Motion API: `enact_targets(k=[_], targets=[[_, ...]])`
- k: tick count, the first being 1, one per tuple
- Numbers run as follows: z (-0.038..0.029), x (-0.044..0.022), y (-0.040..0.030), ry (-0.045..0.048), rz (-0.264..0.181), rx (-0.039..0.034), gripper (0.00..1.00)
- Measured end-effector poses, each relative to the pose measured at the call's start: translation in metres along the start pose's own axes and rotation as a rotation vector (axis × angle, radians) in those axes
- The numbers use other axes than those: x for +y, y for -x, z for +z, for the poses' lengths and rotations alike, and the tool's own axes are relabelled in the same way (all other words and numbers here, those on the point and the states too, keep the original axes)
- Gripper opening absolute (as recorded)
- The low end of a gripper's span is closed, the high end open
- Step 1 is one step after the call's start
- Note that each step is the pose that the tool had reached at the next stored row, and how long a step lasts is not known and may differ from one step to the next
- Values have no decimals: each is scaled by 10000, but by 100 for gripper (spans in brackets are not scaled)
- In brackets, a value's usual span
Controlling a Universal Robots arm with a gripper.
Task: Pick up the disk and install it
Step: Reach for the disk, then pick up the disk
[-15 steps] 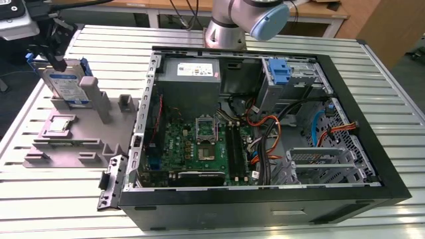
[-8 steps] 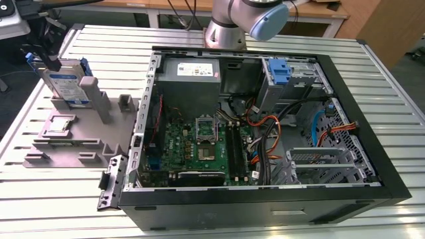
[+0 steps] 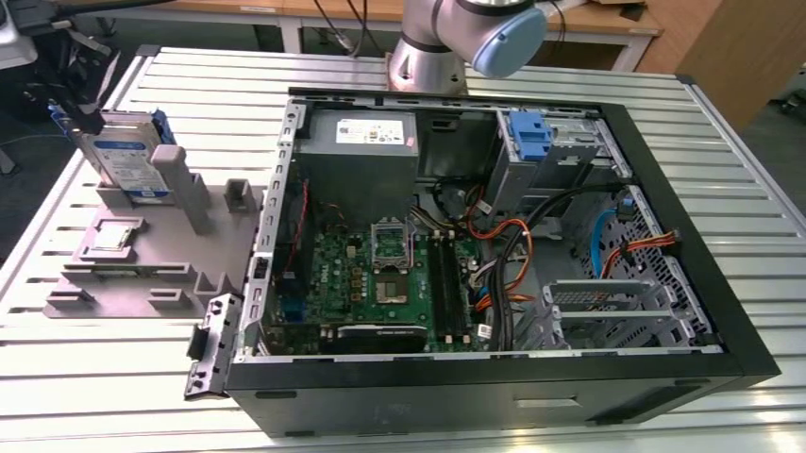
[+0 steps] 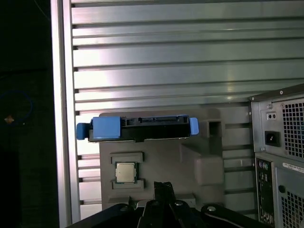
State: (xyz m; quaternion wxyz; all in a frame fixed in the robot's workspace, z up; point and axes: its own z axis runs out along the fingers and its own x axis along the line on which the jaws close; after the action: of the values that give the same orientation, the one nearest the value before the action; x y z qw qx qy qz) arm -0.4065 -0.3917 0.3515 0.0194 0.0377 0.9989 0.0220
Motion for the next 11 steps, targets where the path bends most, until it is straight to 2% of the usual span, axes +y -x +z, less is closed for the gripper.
enact_targets(k=[2, 4, 11], targets=[[-1, -1, -26, 1, -1, -16, 10], [0, 1, 13, -3, 0, 6, 10], [1, 1, 15, -2, 1, 18, 10]])
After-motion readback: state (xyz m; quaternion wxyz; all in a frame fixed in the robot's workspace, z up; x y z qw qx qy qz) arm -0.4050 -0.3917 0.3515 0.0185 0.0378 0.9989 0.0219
